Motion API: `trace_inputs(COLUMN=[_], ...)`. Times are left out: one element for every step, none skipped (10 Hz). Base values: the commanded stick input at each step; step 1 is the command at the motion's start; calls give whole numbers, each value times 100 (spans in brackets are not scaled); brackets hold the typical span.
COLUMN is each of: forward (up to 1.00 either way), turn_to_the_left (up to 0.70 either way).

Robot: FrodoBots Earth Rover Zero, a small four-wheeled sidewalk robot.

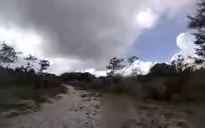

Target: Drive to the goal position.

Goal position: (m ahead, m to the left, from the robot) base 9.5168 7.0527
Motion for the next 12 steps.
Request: trace_inputs(forward=[85,85,85,85,85,85,85,85,85,85,85,85], turn_to_the_left=[0,0,0,0,0,0,0,0,0,0,0,0])
